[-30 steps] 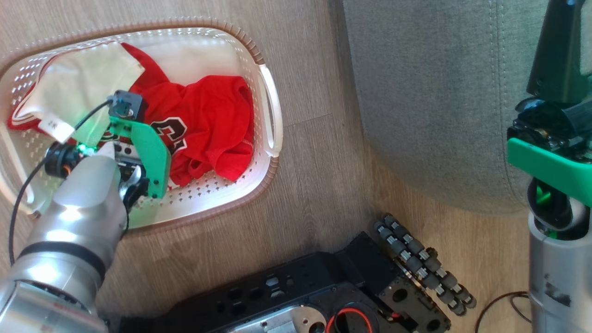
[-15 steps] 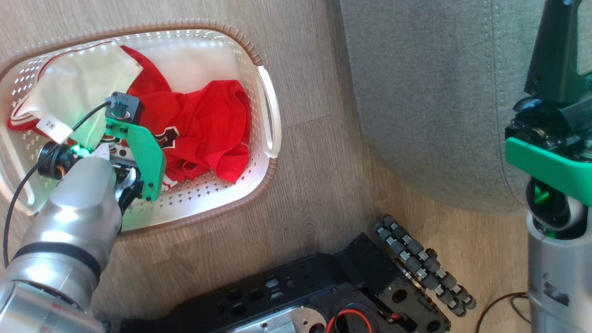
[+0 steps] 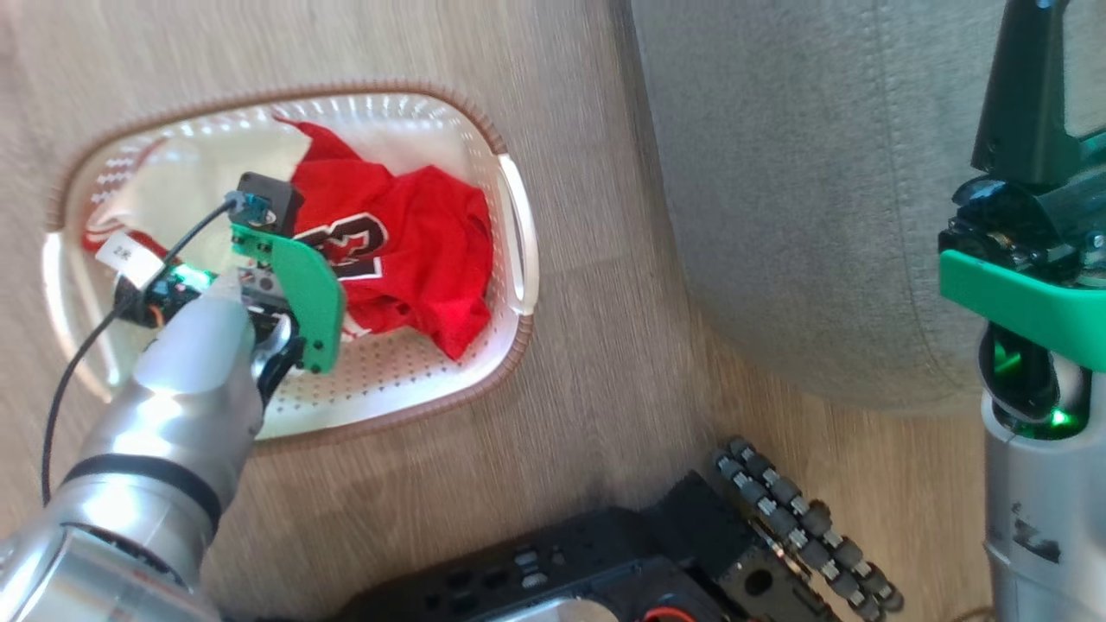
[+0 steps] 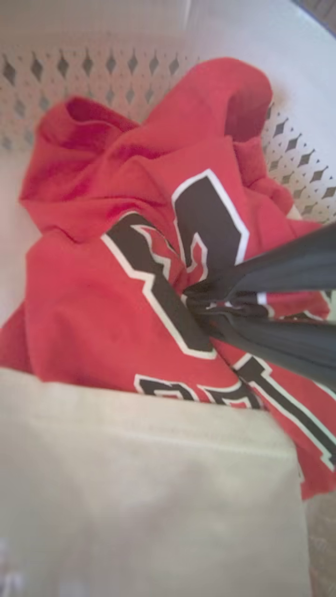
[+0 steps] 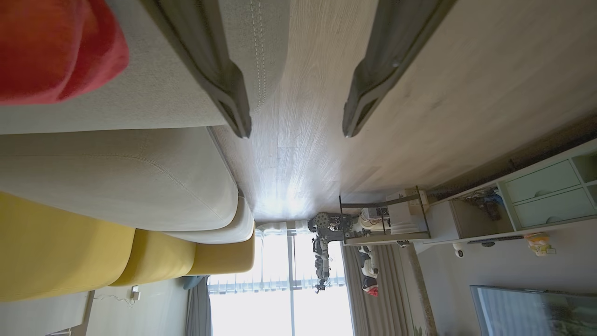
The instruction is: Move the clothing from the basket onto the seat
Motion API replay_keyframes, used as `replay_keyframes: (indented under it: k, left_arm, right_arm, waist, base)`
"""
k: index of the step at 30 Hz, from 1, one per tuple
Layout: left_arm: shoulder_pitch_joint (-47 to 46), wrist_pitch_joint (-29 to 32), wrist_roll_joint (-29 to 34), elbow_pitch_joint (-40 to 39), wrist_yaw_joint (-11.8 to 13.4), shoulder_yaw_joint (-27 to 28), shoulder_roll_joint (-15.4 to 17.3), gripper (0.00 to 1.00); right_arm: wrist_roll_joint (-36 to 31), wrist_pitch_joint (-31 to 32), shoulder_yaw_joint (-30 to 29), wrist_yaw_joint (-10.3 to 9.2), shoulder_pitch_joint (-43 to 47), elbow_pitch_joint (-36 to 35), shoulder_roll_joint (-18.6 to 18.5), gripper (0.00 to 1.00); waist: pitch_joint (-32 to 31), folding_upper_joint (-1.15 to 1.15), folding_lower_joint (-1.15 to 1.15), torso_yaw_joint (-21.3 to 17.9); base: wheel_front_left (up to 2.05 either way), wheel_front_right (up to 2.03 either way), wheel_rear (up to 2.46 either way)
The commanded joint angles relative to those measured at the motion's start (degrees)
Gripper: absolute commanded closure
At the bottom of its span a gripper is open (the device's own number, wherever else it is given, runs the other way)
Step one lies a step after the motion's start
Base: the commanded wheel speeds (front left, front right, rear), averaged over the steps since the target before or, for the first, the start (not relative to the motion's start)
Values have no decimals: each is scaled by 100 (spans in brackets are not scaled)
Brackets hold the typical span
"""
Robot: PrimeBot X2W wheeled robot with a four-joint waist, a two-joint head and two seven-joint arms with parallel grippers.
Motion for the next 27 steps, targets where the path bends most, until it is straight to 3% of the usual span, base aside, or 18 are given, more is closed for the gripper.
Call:
replay_keyframes:
  k: [1,13,27]
  left_arm:
    - [199,-127,-77,-97,-34,66,39,100]
    - [624,-1021,-667,-567,-35,38,-261,100]
    - [1242,-1715,-1275,-1398,-35,-122,-244,100]
  right_arm:
    - [-22,10,36,41,191,-146,-37,0]
    - [107,58,-7,41,645,268,-229,0]
    - [359,226,136,41,1361,706,-439,0]
  waist:
    - [-271,0,0,92]
    - [-1690,0,0,425]
    - [-3352,0,0,813]
  base:
    - [0,0,0]
    - [0,0,0]
    - [0,0,0]
